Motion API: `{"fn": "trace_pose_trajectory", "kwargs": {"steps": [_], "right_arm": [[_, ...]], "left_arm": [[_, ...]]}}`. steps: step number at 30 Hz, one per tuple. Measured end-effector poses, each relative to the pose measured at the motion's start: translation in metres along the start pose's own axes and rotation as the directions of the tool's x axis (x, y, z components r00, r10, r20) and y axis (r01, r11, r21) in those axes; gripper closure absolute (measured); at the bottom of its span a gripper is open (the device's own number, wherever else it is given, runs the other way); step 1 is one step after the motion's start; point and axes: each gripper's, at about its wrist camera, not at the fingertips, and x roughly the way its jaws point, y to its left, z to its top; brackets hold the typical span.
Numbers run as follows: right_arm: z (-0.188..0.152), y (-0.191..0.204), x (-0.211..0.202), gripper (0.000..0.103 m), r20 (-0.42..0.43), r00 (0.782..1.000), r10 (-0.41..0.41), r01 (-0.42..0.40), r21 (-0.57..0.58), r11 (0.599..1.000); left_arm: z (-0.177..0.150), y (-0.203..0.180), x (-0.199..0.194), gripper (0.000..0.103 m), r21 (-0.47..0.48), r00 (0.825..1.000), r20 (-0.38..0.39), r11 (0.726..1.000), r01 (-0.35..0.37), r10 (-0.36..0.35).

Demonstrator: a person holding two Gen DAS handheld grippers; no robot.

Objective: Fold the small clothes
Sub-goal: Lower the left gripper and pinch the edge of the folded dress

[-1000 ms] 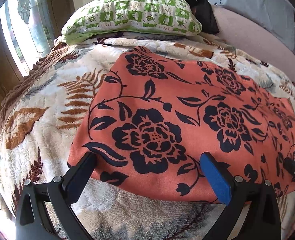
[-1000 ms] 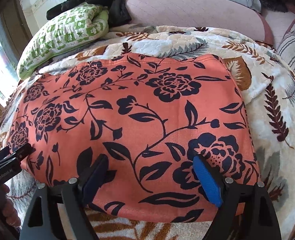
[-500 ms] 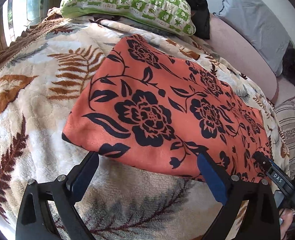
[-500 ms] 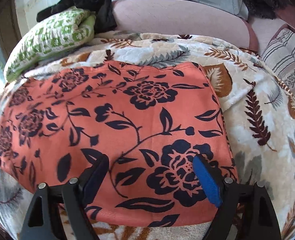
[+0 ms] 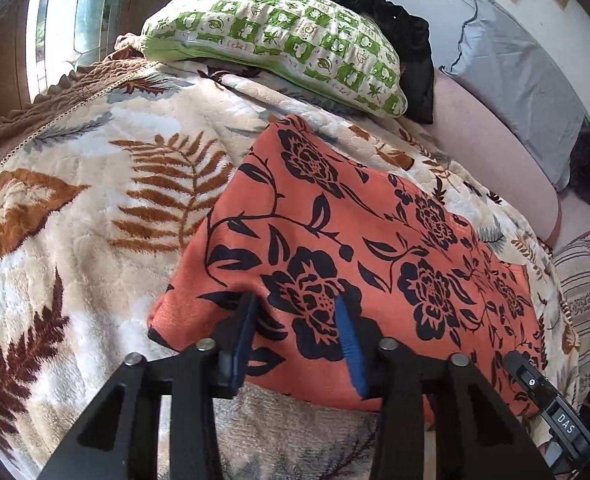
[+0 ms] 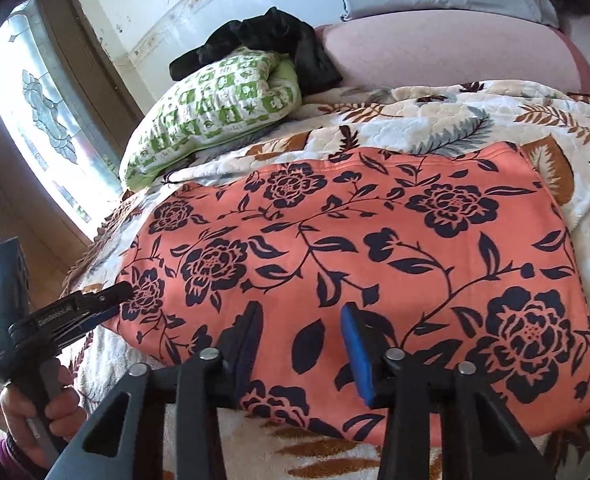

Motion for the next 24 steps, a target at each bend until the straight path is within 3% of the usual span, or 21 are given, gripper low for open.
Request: {"fn": "trace_pose_trajectory", "kwargs": {"steps": [7,9,12,15,20,24], "right_arm": [[-0.011,0.012,0.005,0.065,-0.017,0.999,0.038,-0.039,-0.033,0.999],[-0.011,0.014,0.007,0.065,-0.019,0.999,0.03,-0.031,-0.047,0.998],[-0.01,0.012,0.018,0.065,-0.067,0.998,0.01,-0.012,-0.038,0.999],[-0.012,0.006,0.029,0.066,-0.103,0.995,-0.005,0.003,-0.016,1.0],[-0.011,0.005,0.031,0.066,-0.1,0.995,-0.003,0.001,-0.017,1.0],[-0.01,0.005,0.032,0.066,-0.098,0.995,0.002,-0.004,-0.017,1.0]], "left_arm": [[-0.009,0.003,-0.005,0.07,-0.028,1.0,-0.023,0.999,0.016,-0.017],[-0.015,0.008,-0.011,0.057,-0.065,0.999,-0.019,0.997,0.046,-0.048],[-0.02,0.014,-0.01,0.045,-0.113,0.994,-0.035,0.989,0.094,-0.099],[-0.024,0.01,-0.008,0.045,-0.096,0.995,-0.048,0.992,0.086,-0.091],[-0.034,0.02,-0.015,0.045,-0.17,0.994,-0.046,0.981,0.088,-0.097],[-0.042,0.018,-0.009,0.045,-0.138,0.995,-0.075,0.989,0.055,-0.066]]}}
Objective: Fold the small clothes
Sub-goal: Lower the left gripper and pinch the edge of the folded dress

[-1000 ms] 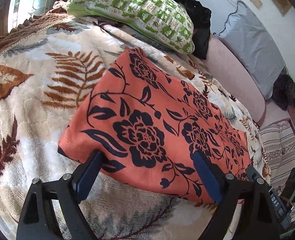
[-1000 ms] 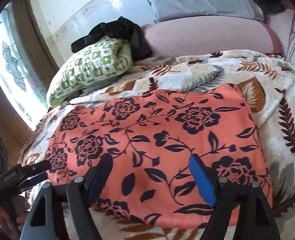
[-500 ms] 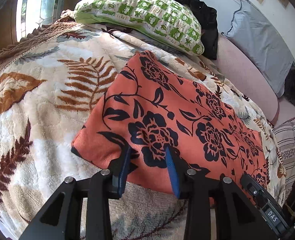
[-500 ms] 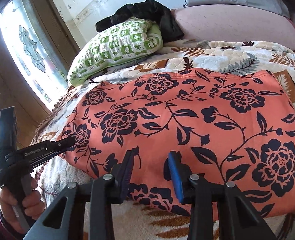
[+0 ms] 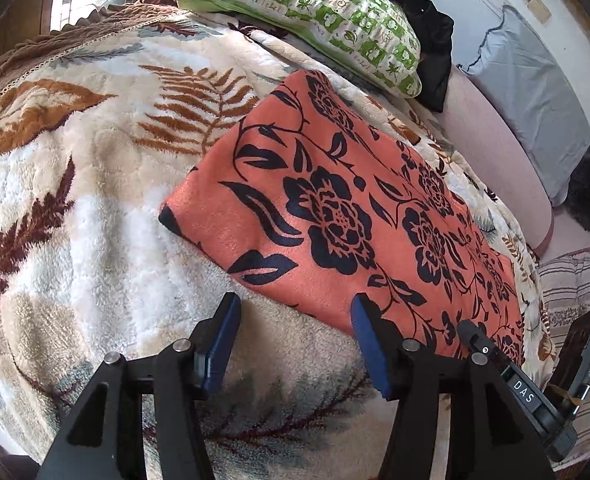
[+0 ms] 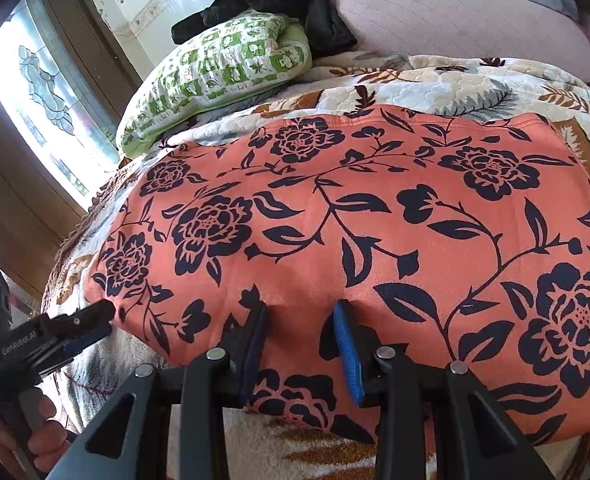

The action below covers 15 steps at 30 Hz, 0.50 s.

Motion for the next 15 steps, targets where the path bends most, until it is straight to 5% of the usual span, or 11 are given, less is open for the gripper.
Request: {"fn": "trace_pose_trajectory", "kwargs": {"steps": [3,8,11,14,15], "right_arm": [[0.001,-0.001,0.001,0.066,-0.002,1.0,0.006,-0.006,0.009,1.0],[0.001,-0.003,-0.001,0.066,-0.002,1.0,0.02,-0.019,0.015,1.0],[0.0,-0.003,-0.002,0.066,0.001,1.0,0.022,-0.022,0.016,1.0],[-0.002,-0.002,-0.005,0.066,0.021,0.999,0.025,-0.026,0.018,0.999],[-0.002,-0.002,-0.008,0.066,0.034,0.999,0.033,-0.034,0.019,0.999]], "left_arm": [[0.013,0.003,0.007,0.038,-0.022,1.0,0.007,1.0,0.016,-0.016],[0.026,0.011,0.019,0.021,-0.193,0.994,0.061,0.976,0.098,-0.088],[0.03,0.001,0.022,0.023,-0.147,0.995,0.078,0.986,0.074,-0.063],[0.03,-0.004,0.021,0.077,-0.085,0.99,0.115,0.992,0.098,-0.088],[0.031,-0.004,0.021,0.077,-0.068,0.987,0.123,0.991,0.112,-0.103]]}}
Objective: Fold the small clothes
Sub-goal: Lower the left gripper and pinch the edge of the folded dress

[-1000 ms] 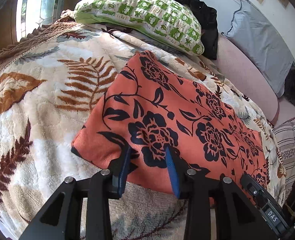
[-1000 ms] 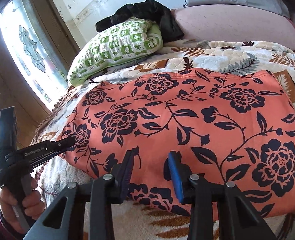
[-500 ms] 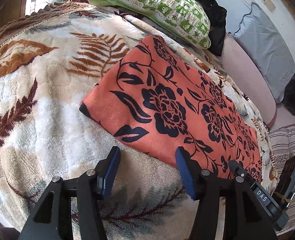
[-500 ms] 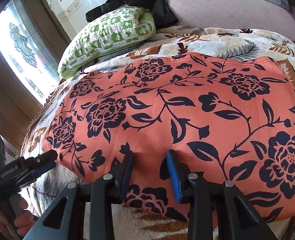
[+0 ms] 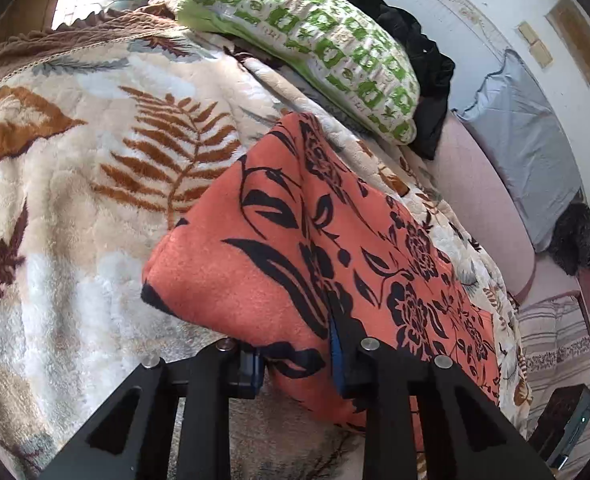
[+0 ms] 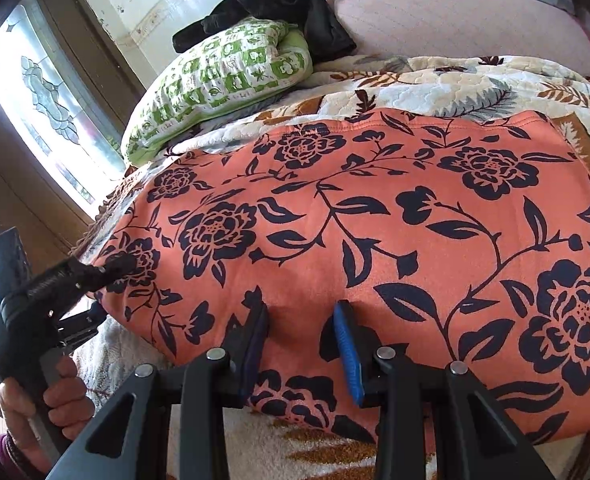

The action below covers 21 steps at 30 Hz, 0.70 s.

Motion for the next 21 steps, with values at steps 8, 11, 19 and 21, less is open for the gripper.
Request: {"fn": "trace_pose_trajectory", "kwargs": {"steps": [8,11,19,21], "right_arm": [[0.007,0.014,-0.006,0.071,0.098,0.995,-0.009,0.015,-0.055,0.998],[0.007,0.017,0.009,0.071,0.047,0.999,0.002,0.002,-0.067,0.998],[0.01,0.019,-0.011,0.072,0.117,0.992,0.051,-0.045,-0.061,0.997],[0.011,0.026,-0.011,0.072,0.11,0.992,0.066,-0.054,-0.105,0.993]], "left_arm": [[-0.005,-0.004,0.016,0.042,0.083,1.0,0.011,0.997,-0.003,0.002],[-0.005,-0.011,0.019,0.051,0.142,0.999,0.02,0.989,-0.029,0.026],[0.0,-0.018,0.018,0.083,0.184,0.999,0.03,0.983,-0.024,0.018],[0.0,-0.017,0.021,0.08,0.17,0.999,0.026,0.985,-0.032,0.028]]}}
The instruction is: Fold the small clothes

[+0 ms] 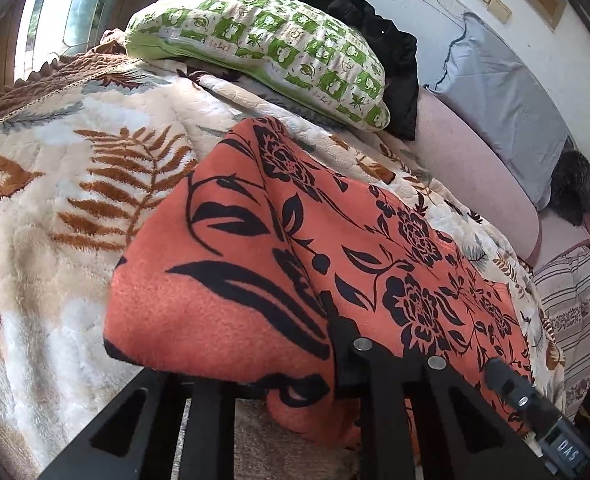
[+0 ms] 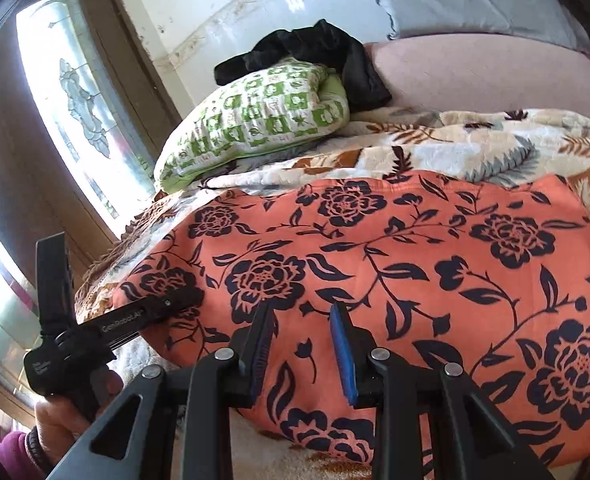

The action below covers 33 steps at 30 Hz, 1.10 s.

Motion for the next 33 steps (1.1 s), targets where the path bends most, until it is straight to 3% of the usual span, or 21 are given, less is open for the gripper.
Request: {"fn": "trace_pose_trajectory", "kwargs": {"steps": [1,2,3,7,10,13,15,20,24,27,29,31,33], "right_arm": [[-0.003,-0.003,0.017,0.072,-0.108,0.994,0.033,-0.03,0.024,0.999],[-0.011,-0.011,0.037,0.07,-0.227,0.972,0.06,-0.042,0.082,0.996],[-0.015,-0.018,0.036,0.076,-0.191,0.979,0.075,-0.052,0.126,0.991],[-0.004,-0.037,0.014,0.077,-0.164,0.976,0.145,-0.098,0.265,0.959],[0.004,-0.06,-0.015,0.073,-0.096,0.99,0.101,-0.066,0.309,0.949],[0.012,-0.094,-0.047,0.073,-0.018,0.997,0.077,-0.063,0.4,0.914],[0.019,-0.114,-0.073,0.073,0.05,0.999,0.019,-0.039,0.434,0.9],[0.026,-0.163,-0.13,0.073,0.165,0.983,-0.083,-0.01,0.494,0.87],[0.019,-0.207,-0.156,0.073,0.209,0.972,-0.108,-0.035,0.583,0.812],[0.013,-0.233,-0.165,0.072,0.221,0.97,-0.102,-0.064,0.636,0.769],[0.01,-0.245,-0.163,0.066,0.208,0.977,-0.047,-0.105,0.662,0.742],[0.005,-0.254,-0.158,0.014,0.209,0.978,0.012,-0.159,0.703,0.693],[0.002,-0.255,-0.155,0.011,0.207,0.978,0.026,-0.17,0.718,0.676]], "left_arm": [[0.0,0.001,0.003,0.078,-0.006,1.0,-0.011,1.0,-0.006,0.006],[-0.001,0.001,0.006,0.078,-0.004,1.0,-0.023,1.0,-0.011,0.011],[-0.001,0.0,0.005,0.077,0.007,1.0,-0.02,1.0,-0.022,0.022],[0.002,-0.02,-0.007,0.085,0.126,0.998,0.002,0.991,-0.055,0.055],[0.008,-0.048,-0.019,0.086,0.239,0.996,0.027,0.967,-0.093,0.089],[0.016,-0.089,-0.039,0.086,0.347,0.995,0.079,0.933,-0.09,0.067],[0.016,-0.125,-0.05,0.087,0.434,0.994,0.096,0.897,-0.082,0.044],[-0.008,-0.229,-0.056,0.087,0.646,0.996,0.081,0.764,-0.016,-0.047],[-0.056,-0.298,-0.029,0.086,0.744,0.993,-0.042,0.659,0.105,-0.11],[-0.098,-0.321,0.01,0.077,0.766,0.979,-0.197,0.614,0.191,-0.058],[-0.116,-0.318,0.025,0.073,0.762,0.966,-0.257,0.616,0.198,0.007],[-0.119,-0.308,0.011,0.063,0.773,0.97,-0.237,0.596,0.217,-0.046],[-0.108,-0.293,-0.01,0.041,0.757,0.96,-0.246,0.593,0.276,-0.133]]}}
